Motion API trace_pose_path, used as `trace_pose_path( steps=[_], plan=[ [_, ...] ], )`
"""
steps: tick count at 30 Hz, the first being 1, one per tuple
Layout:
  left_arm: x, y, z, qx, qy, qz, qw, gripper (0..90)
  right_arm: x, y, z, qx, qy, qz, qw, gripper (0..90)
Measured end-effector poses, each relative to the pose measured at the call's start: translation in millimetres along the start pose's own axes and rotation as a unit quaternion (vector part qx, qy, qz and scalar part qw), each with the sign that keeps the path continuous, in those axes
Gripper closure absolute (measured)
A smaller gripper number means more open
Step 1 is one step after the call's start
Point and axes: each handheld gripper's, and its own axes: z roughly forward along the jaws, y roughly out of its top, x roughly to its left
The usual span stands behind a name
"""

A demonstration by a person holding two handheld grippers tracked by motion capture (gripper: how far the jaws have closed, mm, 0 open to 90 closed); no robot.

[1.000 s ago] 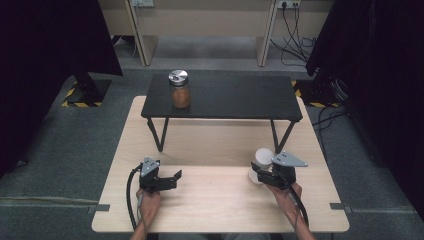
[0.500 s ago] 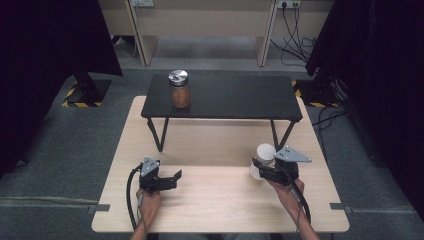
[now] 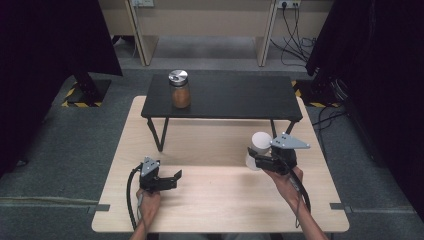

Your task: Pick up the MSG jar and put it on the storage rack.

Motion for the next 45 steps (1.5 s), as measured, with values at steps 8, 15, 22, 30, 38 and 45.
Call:
trace_pose_path(
  steps=[8,15,22,30,38,45],
  plan=[
    [-0.1,-0.6,0.1,-0.002,0.000,-0.002,1.0000,0.0,2.8,23.0,3.5,-0.002,0.024,-0.003,0.9997,35.3],
    [0.0,-0.2,0.1,-0.001,-0.001,-0.001,1.0000,0.0,4.2,34.5,4.0,-0.002,0.034,-0.008,0.9994,35.3],
    [0.0,0.1,0.0,0.000,-0.001,-0.001,1.0000,0.0,8.5,49.6,5.5,-0.002,0.043,-0.018,0.9989,35.3],
    [0.0,0.2,0.1,0.000,-0.001,0.000,1.0000,0.0,13.4,73.3,7.8,-0.005,0.056,-0.022,0.9982,35.3],
    [0.0,0.2,0.2,0.000,-0.001,0.001,1.0000,0.0,16.4,94.1,15.4,-0.008,0.069,-0.018,0.9974,35.4],
    [0.4,0.0,0.2,-0.001,-0.002,0.000,1.0000,0.0,18.5,116.9,22.7,-0.014,0.072,-0.014,0.9972,35.4]
  ],
)
